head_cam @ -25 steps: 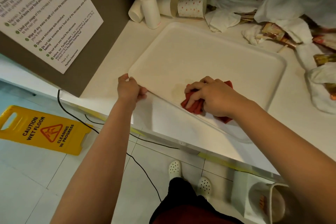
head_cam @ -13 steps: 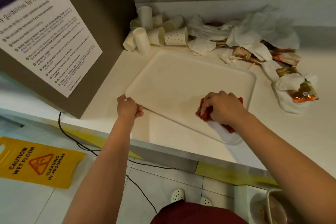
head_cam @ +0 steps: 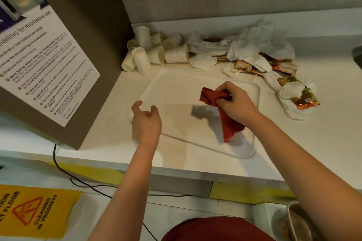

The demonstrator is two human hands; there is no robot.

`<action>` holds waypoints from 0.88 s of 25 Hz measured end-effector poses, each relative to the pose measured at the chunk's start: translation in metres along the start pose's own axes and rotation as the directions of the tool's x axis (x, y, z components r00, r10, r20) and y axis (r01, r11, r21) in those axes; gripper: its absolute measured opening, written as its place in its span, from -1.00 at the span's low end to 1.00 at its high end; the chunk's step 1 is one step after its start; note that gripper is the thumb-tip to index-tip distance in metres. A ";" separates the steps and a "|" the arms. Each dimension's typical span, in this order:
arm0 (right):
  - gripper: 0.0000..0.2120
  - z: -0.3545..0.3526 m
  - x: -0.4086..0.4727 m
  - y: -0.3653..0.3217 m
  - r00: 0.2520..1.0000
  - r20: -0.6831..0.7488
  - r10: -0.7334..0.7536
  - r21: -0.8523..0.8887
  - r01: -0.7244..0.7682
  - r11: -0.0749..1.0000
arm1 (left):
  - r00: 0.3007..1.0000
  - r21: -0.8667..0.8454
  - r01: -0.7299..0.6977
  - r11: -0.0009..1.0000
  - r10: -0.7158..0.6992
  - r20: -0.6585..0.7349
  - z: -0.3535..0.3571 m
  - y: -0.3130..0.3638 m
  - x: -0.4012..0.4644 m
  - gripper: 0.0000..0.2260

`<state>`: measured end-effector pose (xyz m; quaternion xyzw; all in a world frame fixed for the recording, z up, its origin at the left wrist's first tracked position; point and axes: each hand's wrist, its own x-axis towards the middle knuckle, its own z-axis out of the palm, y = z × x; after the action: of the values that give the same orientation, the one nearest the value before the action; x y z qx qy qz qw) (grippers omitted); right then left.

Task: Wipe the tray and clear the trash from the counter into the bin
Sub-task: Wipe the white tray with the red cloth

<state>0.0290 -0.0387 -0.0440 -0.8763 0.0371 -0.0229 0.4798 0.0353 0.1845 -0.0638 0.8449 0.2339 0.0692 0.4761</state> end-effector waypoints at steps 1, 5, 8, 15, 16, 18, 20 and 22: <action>-0.78 0.000 -0.003 -0.010 0.998 0.035 -0.049 0.018 0.048 0.999 | 0.991 -0.083 -0.021 0.996 0.032 0.127 0.004 0.014 -0.007 -0.66; -0.70 0.004 -0.012 -0.027 0.978 0.079 -0.194 -0.063 0.199 0.978 | 0.660 -0.214 0.281 0.936 -0.027 0.751 0.019 0.052 -0.034 -0.61; -0.64 -0.004 -0.020 -0.028 0.982 0.056 -0.179 -0.007 0.180 0.984 | 0.625 -0.382 0.389 0.838 0.065 0.778 0.029 0.059 -0.041 -0.70; -0.61 -0.023 -0.037 0.009 0.985 0.119 0.129 0.577 -0.174 0.798 | 0.588 -0.555 0.652 0.516 0.118 0.800 0.044 0.078 -0.051 -0.86; -0.63 -0.026 -0.037 0.012 0.970 0.163 0.180 0.702 -0.242 0.670 | 0.577 -0.553 0.669 0.496 0.121 0.808 0.048 0.082 -0.054 -0.86; -0.73 -0.036 -0.038 0.014 0.961 0.137 0.238 0.850 -0.238 0.470 | 0.570 -0.546 0.654 0.524 0.134 0.811 0.055 0.091 -0.059 -0.86; -0.83 -0.055 -0.039 0.019 0.941 0.029 0.338 0.844 -0.205 0.496 | 0.589 -0.496 0.523 0.693 0.127 0.798 0.067 0.097 -0.065 -0.86; -0.86 -0.079 -0.043 0.028 0.908 -0.059 0.415 0.753 -0.232 0.615 | 0.617 -0.353 0.285 0.891 0.111 0.779 0.079 0.096 -0.071 -0.88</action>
<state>-0.0212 -0.1158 -0.0254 -0.5802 0.2377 -0.0483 0.7775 0.0311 0.0492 -0.0184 0.6451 0.0230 -0.2776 0.7115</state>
